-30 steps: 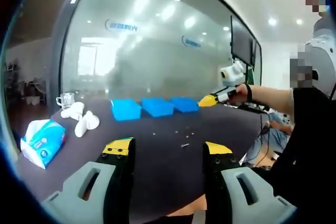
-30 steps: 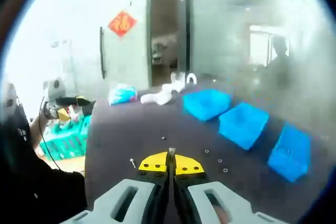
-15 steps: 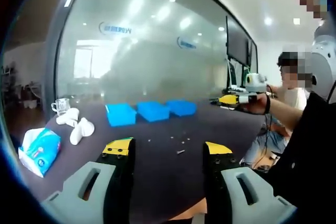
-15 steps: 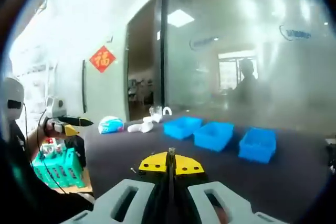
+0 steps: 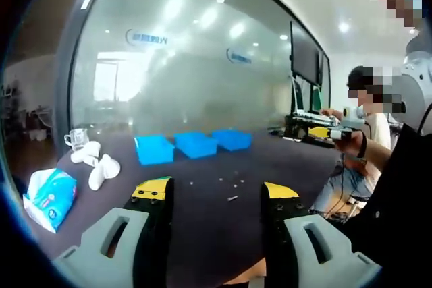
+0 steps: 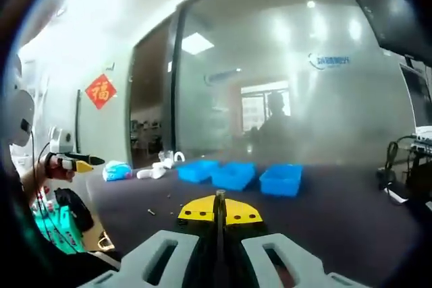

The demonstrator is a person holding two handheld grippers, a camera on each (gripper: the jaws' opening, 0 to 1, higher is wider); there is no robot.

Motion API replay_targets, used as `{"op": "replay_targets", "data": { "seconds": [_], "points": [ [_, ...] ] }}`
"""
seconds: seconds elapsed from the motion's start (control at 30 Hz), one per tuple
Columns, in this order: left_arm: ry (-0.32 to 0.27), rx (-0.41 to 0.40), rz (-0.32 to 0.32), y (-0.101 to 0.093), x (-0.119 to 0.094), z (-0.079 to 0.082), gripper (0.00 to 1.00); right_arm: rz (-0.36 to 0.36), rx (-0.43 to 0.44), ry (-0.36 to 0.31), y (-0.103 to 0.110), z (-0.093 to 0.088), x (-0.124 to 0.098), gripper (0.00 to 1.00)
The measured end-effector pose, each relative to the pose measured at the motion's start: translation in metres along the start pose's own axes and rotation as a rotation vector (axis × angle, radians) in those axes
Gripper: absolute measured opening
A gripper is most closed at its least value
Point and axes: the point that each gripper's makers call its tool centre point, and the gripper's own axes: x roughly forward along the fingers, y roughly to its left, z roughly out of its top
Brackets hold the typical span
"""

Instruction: Sort the screws, nuts, and washers into the corresponding bins

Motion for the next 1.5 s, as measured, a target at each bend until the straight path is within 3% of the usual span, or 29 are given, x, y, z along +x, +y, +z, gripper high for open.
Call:
{"op": "replay_targets", "data": {
  "seconds": [0.23,0.7,1.17,1.3,1.37,1.5],
  "points": [
    [0.0,-0.001,-0.01,-0.003,0.003,0.0,0.51,-0.017,0.003,0.0,-0.001,-0.001,-0.002,0.0],
    [-0.003,-0.003,0.004,-0.001,-0.003,-0.001,0.51,-0.04,-0.039,-0.047,-0.014,0.028,0.021,0.0],
    [-0.013,-0.002,0.016,0.003,-0.008,0.001,0.51,-0.033,-0.059,-0.065,-0.043,0.061,0.089,0.0],
    [-0.012,-0.003,0.023,0.006,-0.01,0.0,0.51,-0.037,-0.09,-0.048,-0.053,0.061,0.115,0.0],
    [-0.013,-0.01,0.024,0.006,-0.011,-0.001,0.51,-0.056,-0.148,-0.015,-0.062,0.057,0.13,0.0],
    [-0.011,-0.018,0.026,0.007,-0.011,-0.004,0.51,-0.049,-0.139,0.006,-0.069,0.053,0.164,0.0]
  ]
}}
